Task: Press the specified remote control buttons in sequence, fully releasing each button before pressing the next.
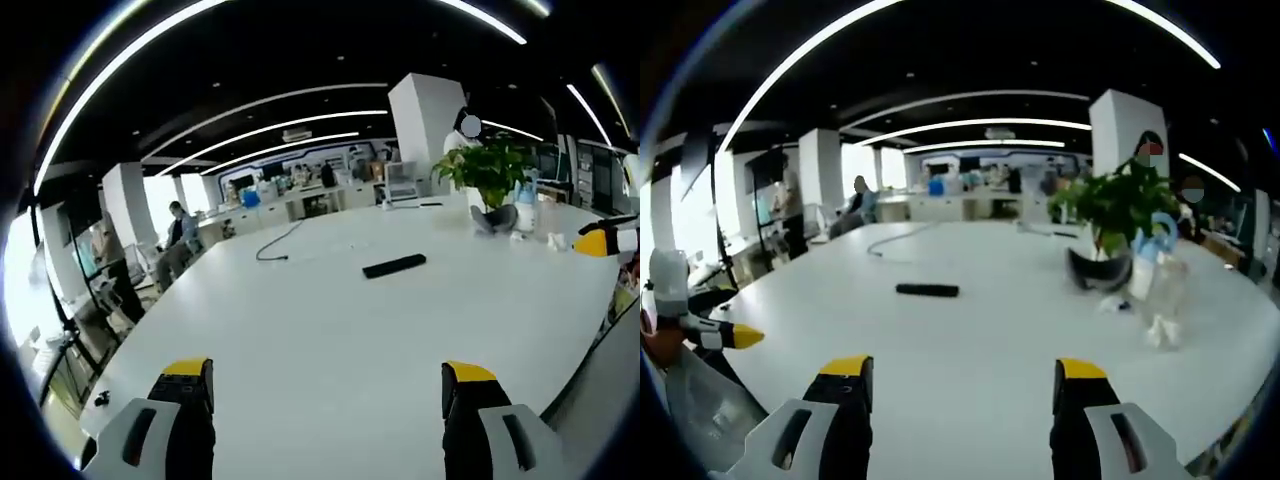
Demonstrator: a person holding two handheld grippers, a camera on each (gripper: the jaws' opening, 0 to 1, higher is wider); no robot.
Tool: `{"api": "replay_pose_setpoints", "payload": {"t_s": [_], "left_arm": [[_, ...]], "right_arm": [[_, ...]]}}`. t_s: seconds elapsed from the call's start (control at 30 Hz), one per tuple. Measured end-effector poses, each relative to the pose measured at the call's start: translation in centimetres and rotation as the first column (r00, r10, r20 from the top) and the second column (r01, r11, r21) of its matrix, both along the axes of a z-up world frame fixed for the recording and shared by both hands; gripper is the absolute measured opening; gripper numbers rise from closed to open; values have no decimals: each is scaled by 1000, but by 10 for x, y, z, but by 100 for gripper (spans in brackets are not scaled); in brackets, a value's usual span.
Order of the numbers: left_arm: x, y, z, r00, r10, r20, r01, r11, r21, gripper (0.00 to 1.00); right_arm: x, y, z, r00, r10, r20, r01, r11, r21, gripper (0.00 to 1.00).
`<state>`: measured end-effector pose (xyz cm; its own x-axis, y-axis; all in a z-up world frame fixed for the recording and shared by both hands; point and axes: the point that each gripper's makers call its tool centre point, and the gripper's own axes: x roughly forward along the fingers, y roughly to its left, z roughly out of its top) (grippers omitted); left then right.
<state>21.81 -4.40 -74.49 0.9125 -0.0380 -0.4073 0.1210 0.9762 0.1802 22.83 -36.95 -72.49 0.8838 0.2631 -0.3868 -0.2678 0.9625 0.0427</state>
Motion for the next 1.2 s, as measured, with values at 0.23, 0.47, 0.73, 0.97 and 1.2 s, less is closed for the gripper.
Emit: {"api": "replay_pose_setpoints", "payload": {"t_s": [0.23, 0.47, 0.73, 0.97, 1.2], "left_arm": [[0, 1, 0, 1000, 2, 1, -2, 1000, 0, 99], [0, 0, -1, 1000, 0, -2, 0, 1000, 3, 99], [0, 0, -1, 1000, 2, -2, -2, 1000, 3, 98], [0, 1, 0, 1000, 1, 1, -1, 1000, 3, 98], [0, 0, -3, 1000, -3, -12, 3, 1000, 12, 98]], "right_arm": [[0, 1, -1, 1000, 3, -3, -3, 1000, -1, 71], [0, 1, -1, 1000, 2, -4, -2, 1000, -1, 71], [0, 1, -1, 1000, 4, -7, -4, 1000, -3, 71], [-1, 2, -2, 1000, 9, -9, -9, 1000, 3, 70], [-1, 4, -2, 1000, 20, -10, -20, 1000, 2, 68]]}}
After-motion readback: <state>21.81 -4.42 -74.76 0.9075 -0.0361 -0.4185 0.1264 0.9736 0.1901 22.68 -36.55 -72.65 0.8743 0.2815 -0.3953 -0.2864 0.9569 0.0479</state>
